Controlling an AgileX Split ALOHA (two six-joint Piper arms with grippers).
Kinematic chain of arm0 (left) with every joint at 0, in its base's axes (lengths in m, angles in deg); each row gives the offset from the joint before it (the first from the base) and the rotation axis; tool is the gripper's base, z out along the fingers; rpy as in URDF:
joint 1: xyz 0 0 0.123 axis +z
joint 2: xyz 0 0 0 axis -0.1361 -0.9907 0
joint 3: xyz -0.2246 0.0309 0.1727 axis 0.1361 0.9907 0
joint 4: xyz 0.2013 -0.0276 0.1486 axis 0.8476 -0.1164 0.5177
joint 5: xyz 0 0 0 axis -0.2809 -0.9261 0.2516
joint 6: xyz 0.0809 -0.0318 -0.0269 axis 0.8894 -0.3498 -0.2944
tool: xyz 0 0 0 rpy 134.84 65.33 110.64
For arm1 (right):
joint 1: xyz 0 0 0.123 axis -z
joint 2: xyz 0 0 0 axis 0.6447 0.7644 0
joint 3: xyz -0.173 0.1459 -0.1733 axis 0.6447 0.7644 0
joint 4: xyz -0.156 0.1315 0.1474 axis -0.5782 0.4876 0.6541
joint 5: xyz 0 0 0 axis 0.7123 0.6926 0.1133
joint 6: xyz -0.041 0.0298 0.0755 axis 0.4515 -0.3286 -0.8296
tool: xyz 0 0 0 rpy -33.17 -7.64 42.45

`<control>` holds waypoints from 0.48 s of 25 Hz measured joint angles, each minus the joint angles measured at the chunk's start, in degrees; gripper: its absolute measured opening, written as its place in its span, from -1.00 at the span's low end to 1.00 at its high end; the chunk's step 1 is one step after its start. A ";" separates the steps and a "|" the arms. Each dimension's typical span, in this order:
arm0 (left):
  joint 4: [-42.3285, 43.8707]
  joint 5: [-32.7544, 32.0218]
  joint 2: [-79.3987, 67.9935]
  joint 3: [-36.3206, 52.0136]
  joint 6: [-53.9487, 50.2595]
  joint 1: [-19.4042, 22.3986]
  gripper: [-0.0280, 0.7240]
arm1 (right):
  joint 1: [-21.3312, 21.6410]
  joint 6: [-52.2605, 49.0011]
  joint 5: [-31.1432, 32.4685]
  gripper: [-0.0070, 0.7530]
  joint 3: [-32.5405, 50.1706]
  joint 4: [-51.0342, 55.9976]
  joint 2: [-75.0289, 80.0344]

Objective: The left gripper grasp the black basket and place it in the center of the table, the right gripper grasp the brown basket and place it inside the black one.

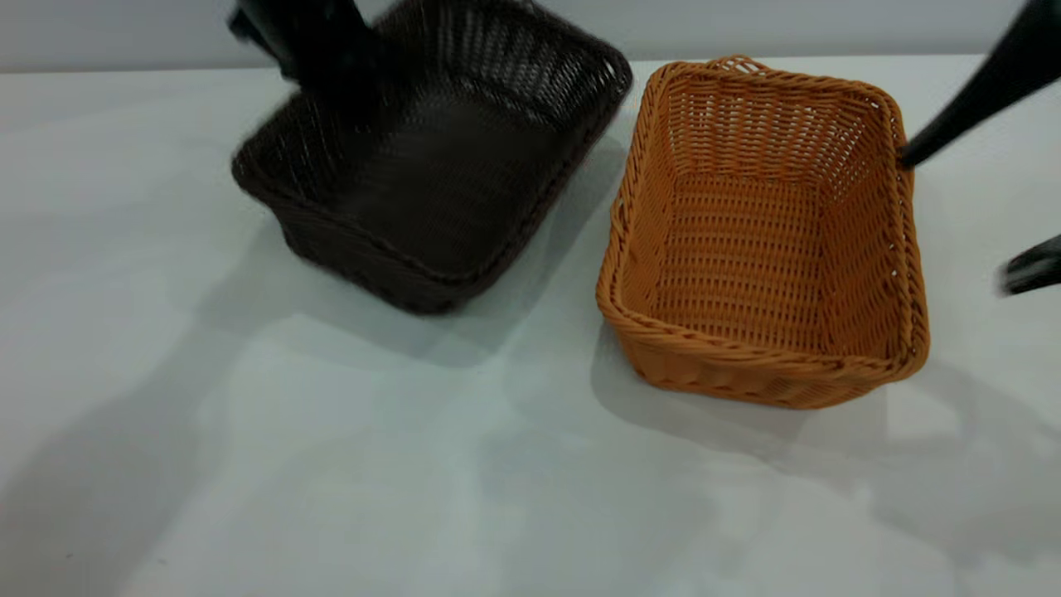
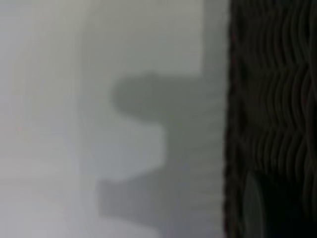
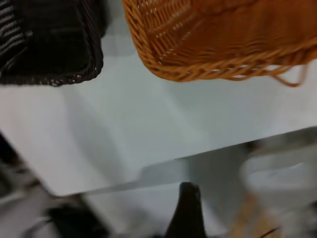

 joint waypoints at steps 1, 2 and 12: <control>0.37 0.04 1.33 0.00 0.11 0.22 -0.72 | 0.00 0.62 -0.38 0.50 -0.07 2.42 3.08; 0.45 0.19 2.61 -0.07 0.11 0.59 -0.72 | 0.00 1.15 -0.68 0.50 -0.09 5.07 5.64; 0.38 1.48 5.72 -0.43 0.11 1.30 -0.72 | -3.41 7.09 -3.33 0.50 -4.21 20.81 30.37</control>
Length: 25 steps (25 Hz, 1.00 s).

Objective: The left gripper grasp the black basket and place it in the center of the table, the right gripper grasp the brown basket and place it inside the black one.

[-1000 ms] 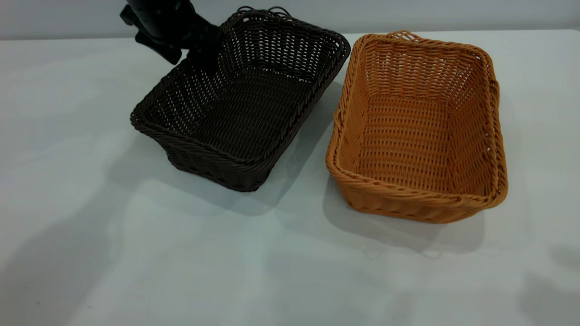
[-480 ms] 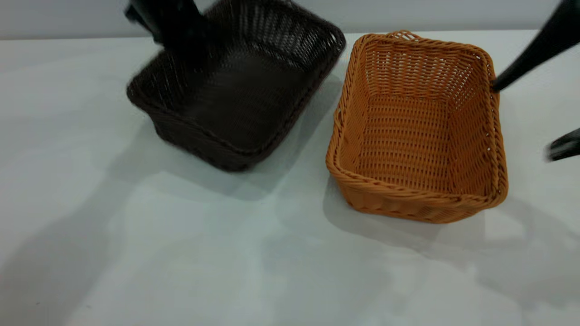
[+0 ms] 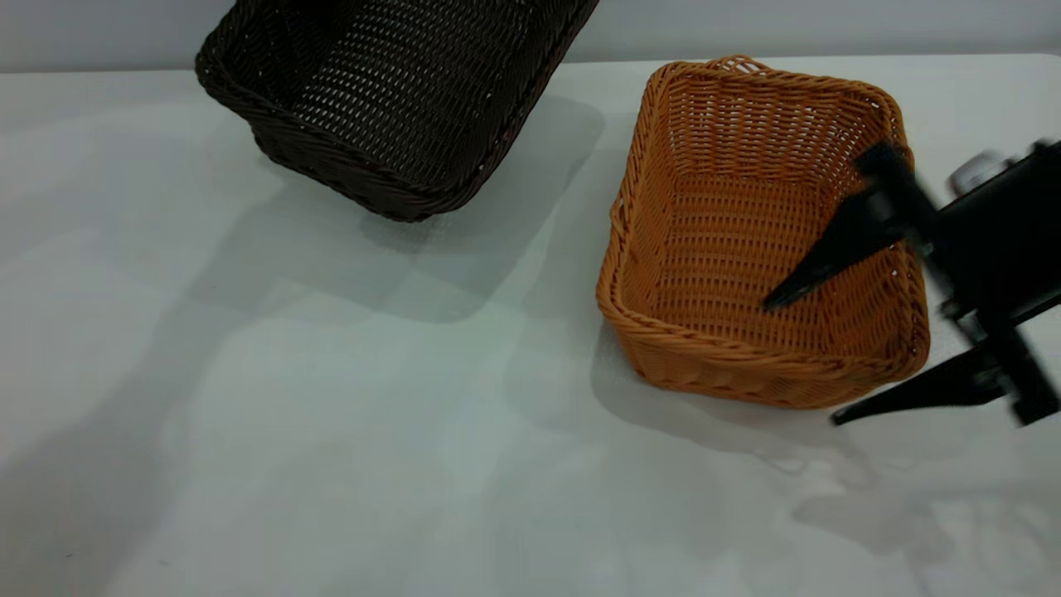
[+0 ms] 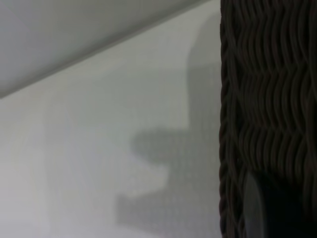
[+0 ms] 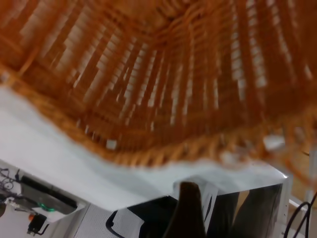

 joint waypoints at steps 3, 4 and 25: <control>0.00 0.00 0.00 0.00 0.00 0.00 -0.72 | -1.38 1.30 -0.59 0.50 -3.62 1.16 4.23; 0.00 0.00 0.00 0.00 0.00 0.00 -0.72 | -1.64 1.48 -0.91 0.50 -4.81 1.28 5.21; 0.16 -1.52 0.50 0.00 19.31 1.77 -0.72 | 14.99 14.04 -6.51 -0.80 -18.58 -1.02 6.91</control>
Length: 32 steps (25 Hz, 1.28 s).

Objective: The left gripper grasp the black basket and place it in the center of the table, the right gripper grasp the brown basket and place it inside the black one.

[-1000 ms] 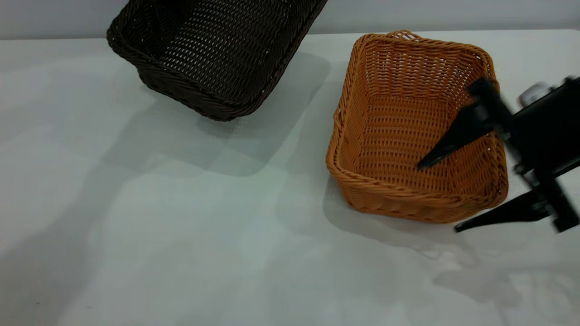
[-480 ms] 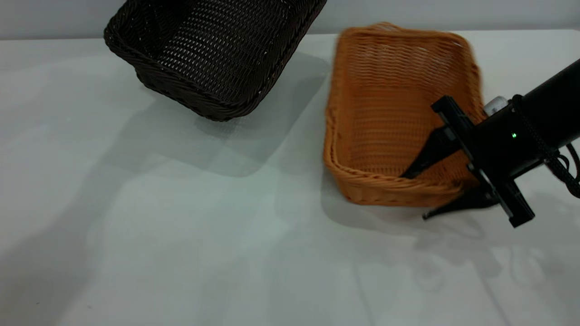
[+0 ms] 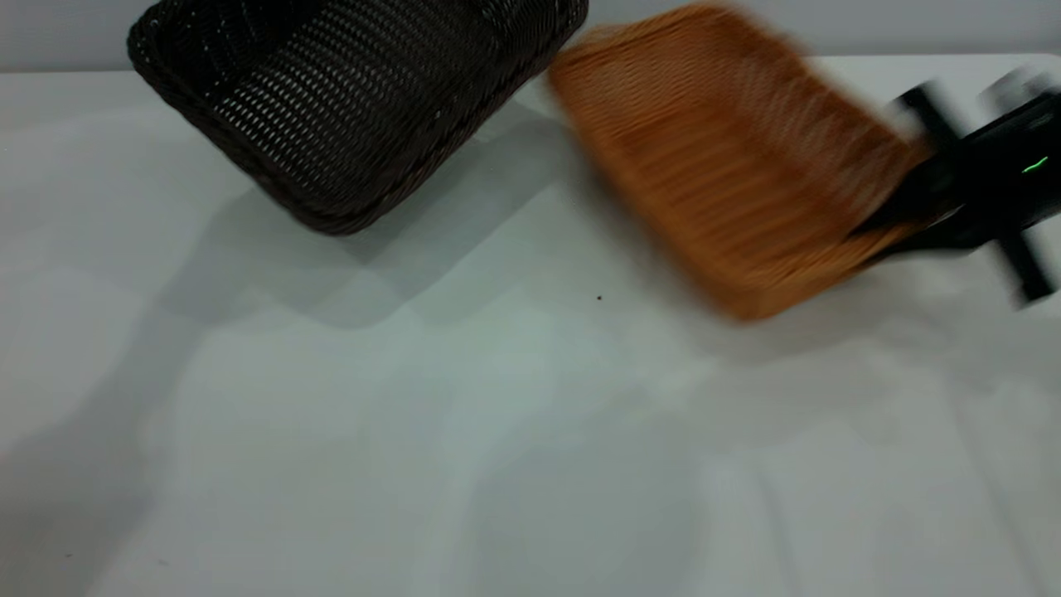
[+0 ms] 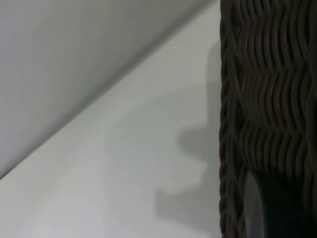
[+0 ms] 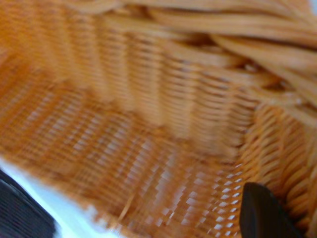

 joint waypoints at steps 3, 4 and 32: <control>0.00 -5.01 0.00 0.00 7.79 -2.23 -0.72 | 8.28 0.50 1.73 -0.80 -5.27 -2.88 -2.58; 0.00 -6.96 0.00 0.00 10.47 -3.54 -0.72 | 10.64 0.50 3.39 -0.80 -7.18 -4.61 -3.24; -17.27 -10.74 -1.67 0.00 34.56 -17.38 0.46 | 15.76 1.71 26.93 -0.80 -16.21 -20.58 -13.11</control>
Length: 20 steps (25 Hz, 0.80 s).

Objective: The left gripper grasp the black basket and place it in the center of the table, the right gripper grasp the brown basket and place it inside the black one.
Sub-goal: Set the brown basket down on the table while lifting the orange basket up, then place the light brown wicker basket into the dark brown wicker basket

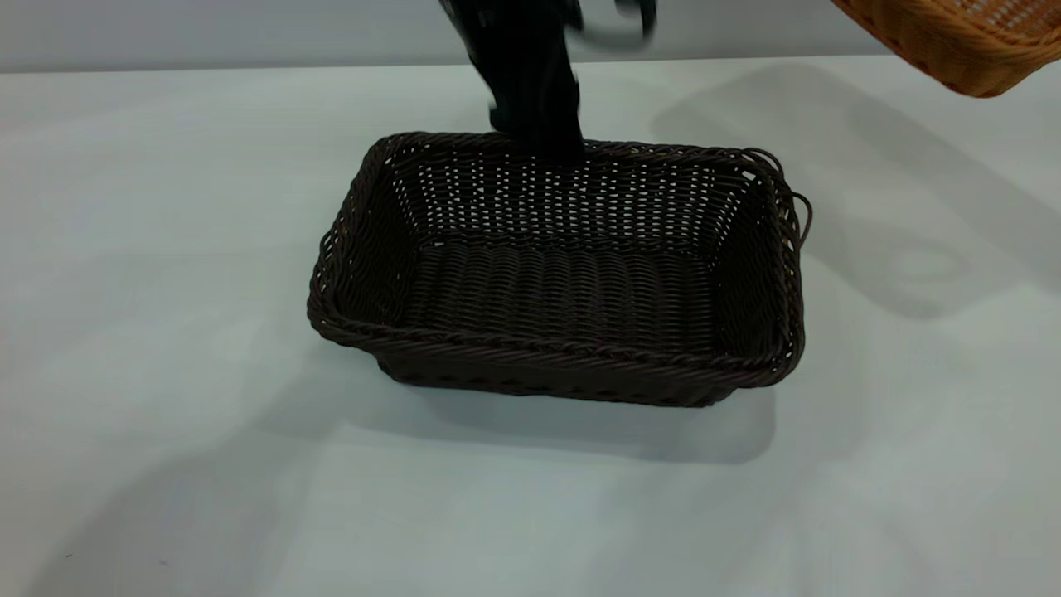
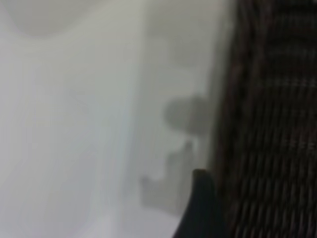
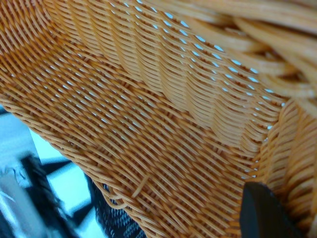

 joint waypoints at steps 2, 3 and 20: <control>-0.27 -0.44 3.20 0.00 -4.71 3.07 0.48 | -0.96 -0.87 0.99 -0.80 0.62 -2.08 -1.73; -0.32 -0.96 4.98 0.00 -7.34 4.74 0.49 | -1.97 -1.04 1.24 -0.80 0.89 -3.40 -2.52; -0.27 -8.66 11.00 0.00 -21.46 25.77 0.49 | -34.43 -6.58 2.10 -0.80 1.06 -18.26 -1.11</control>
